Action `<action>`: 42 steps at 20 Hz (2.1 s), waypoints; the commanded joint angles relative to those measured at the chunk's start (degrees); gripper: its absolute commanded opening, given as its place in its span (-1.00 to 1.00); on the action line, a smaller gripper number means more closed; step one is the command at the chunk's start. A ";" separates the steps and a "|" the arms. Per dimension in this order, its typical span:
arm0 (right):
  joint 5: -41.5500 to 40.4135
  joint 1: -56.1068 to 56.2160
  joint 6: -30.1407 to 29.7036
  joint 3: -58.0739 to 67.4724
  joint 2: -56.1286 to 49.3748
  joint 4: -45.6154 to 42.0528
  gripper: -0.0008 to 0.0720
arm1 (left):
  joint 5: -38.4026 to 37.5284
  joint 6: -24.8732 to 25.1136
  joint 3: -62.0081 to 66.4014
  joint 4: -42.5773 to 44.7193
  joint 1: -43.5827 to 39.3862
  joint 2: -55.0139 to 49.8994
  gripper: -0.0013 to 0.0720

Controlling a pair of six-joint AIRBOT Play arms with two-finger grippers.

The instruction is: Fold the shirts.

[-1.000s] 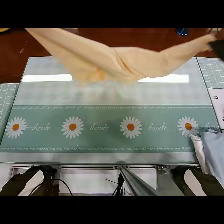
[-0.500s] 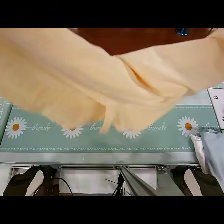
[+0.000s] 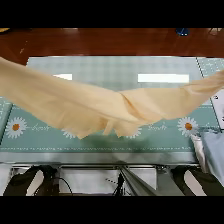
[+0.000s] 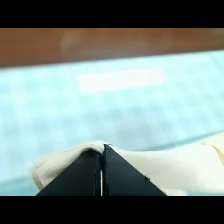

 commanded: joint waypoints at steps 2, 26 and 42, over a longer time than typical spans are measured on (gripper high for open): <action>1.55 6.93 -0.28 -0.70 -14.69 -3.19 -0.89 | 3.61 0.74 -15.52 0.17 -0.74 -1.66 -0.90; -14.12 -4.28 -1.55 -23.98 -29.31 8.00 0.34 | 23.65 6.29 -32.22 0.24 -15.32 -24.35 -0.90; -39.54 16.11 7.76 -44.52 -34.12 22.08 0.30 | 23.63 6.32 -32.20 0.22 -15.32 -24.17 -0.90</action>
